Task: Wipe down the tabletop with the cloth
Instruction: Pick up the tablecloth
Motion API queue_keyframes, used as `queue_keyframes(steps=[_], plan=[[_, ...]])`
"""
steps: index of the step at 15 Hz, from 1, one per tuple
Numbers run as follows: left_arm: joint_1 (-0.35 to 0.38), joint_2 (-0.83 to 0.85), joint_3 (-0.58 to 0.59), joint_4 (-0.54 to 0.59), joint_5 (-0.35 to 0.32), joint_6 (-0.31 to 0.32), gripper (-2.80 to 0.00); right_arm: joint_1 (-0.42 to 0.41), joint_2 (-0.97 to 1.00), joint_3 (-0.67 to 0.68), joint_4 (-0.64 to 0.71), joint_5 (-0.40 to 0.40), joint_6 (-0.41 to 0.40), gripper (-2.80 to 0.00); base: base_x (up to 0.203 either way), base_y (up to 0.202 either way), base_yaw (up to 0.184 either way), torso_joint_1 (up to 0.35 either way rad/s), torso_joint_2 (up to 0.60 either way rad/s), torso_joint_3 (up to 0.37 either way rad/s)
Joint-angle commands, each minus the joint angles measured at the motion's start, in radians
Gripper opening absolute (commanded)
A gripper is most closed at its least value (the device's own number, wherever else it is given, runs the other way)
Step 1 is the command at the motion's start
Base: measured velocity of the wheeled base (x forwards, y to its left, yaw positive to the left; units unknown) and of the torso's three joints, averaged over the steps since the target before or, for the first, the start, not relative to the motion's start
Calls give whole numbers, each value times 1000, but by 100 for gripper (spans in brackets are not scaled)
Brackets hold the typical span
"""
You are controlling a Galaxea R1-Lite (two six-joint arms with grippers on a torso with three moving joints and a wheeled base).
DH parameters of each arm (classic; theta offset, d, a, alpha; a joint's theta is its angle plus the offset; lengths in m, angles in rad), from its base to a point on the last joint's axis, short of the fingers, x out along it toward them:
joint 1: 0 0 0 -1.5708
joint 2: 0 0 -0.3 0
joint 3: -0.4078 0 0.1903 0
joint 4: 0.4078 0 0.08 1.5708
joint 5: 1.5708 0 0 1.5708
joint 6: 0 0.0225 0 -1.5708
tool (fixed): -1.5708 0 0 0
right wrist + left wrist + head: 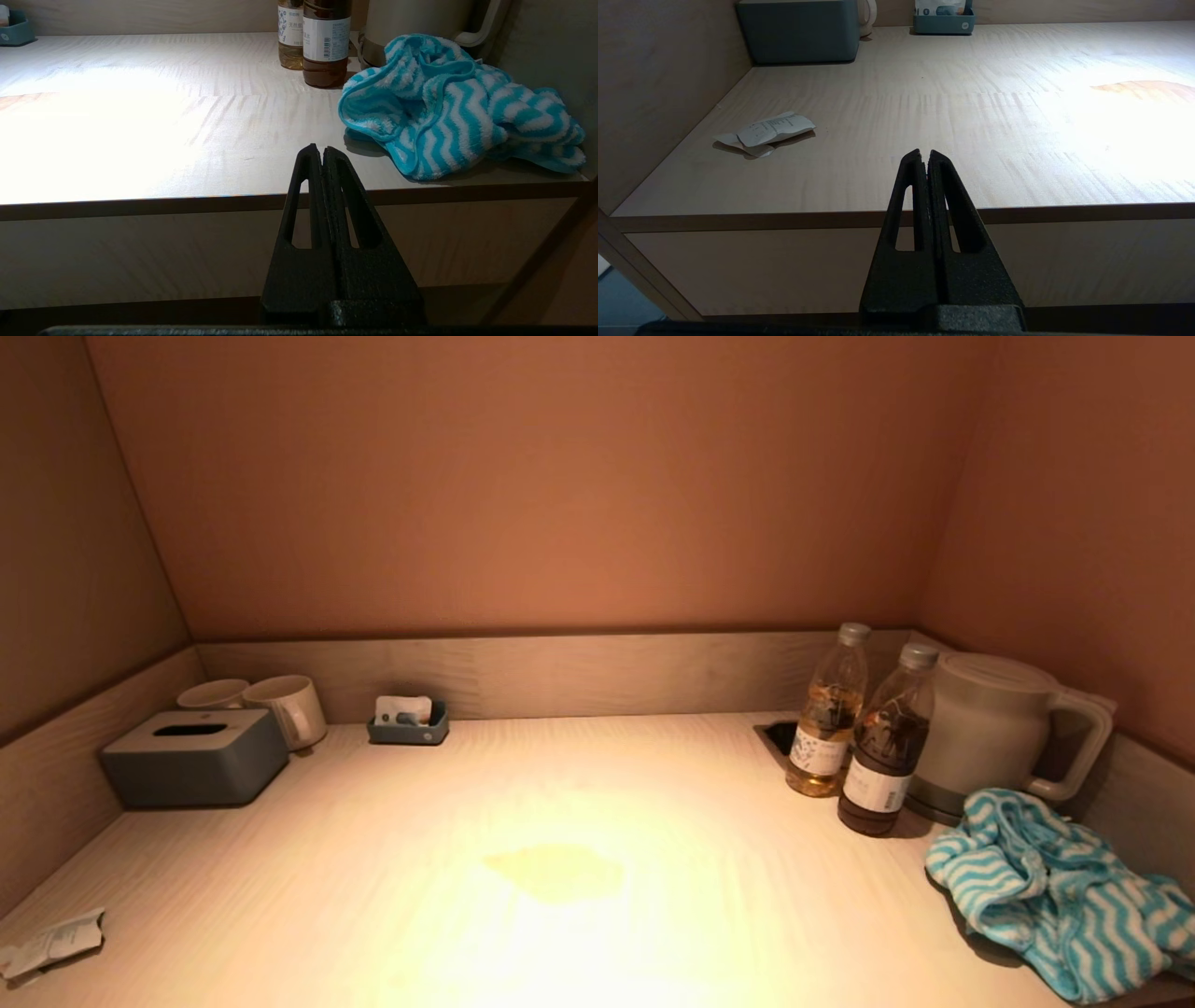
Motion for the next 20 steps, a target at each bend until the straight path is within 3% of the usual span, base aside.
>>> queue_keyframes(steps=[1, 20], plan=[[0, 0, 0, 0, 1, 0, -280, 0, 2, 0, 0, 0, 0, -280, 0, 0, 0, 0, 0, 0], [0, 0, 0, 0, 1, 0, -280, 0, 2, 0, 0, -3, -8, -280, 0, 0, 0, 0, 0, 0]])
